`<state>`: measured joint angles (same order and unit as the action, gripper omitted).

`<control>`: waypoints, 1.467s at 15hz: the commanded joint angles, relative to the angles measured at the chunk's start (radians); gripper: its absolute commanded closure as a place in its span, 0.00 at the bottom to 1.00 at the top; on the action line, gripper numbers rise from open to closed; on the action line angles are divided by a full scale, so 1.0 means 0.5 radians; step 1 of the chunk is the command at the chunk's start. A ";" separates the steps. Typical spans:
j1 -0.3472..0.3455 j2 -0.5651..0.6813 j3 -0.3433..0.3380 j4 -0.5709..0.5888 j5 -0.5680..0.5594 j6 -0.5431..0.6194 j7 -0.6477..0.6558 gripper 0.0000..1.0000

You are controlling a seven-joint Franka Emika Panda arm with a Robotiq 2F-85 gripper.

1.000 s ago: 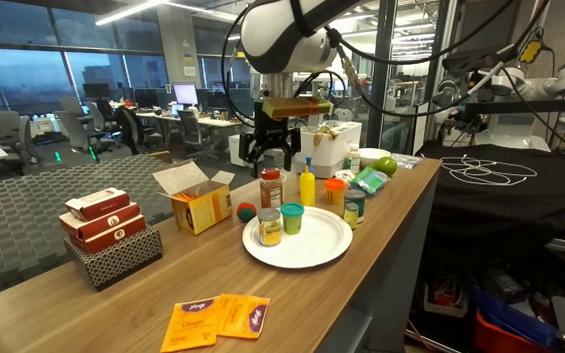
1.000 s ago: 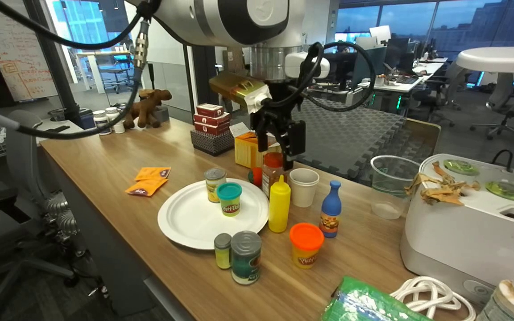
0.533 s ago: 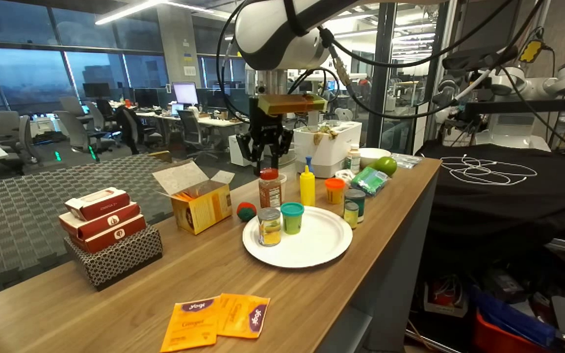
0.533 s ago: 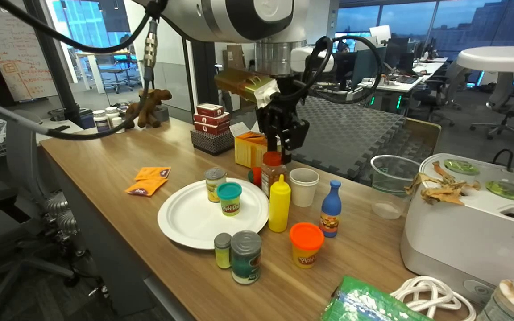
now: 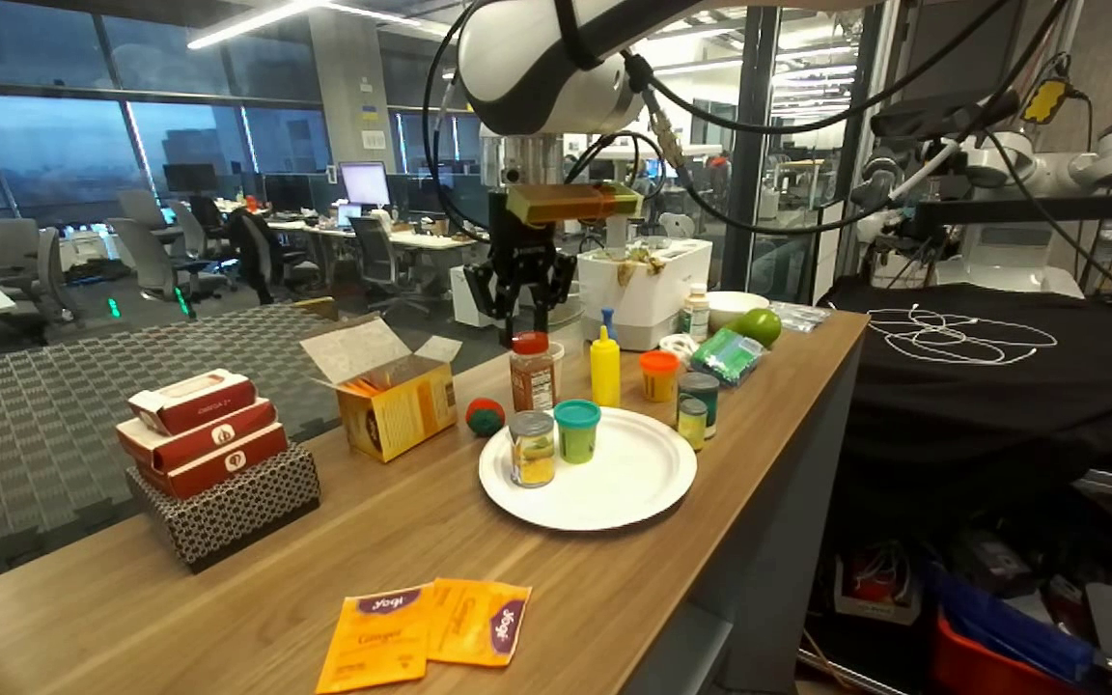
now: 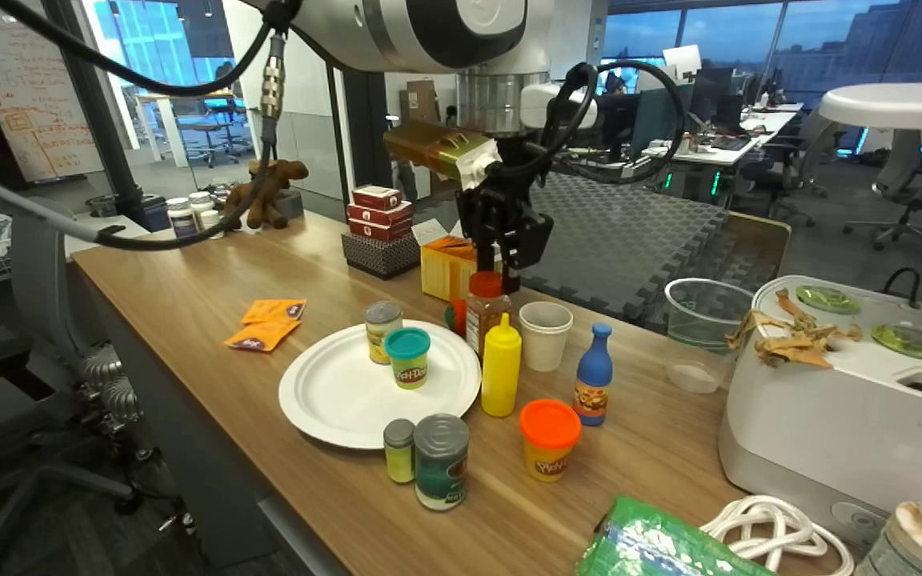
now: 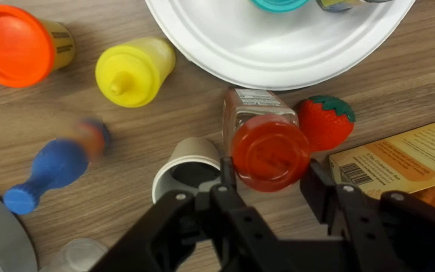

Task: Put the containers and strawberry plush toy on the white plate

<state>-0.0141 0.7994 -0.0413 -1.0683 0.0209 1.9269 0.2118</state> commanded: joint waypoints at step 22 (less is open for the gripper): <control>0.108 -0.150 -0.038 0.257 -0.113 -0.499 0.190 0.77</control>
<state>0.0242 0.7958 -0.0518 -0.8721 -0.0240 1.6734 0.2794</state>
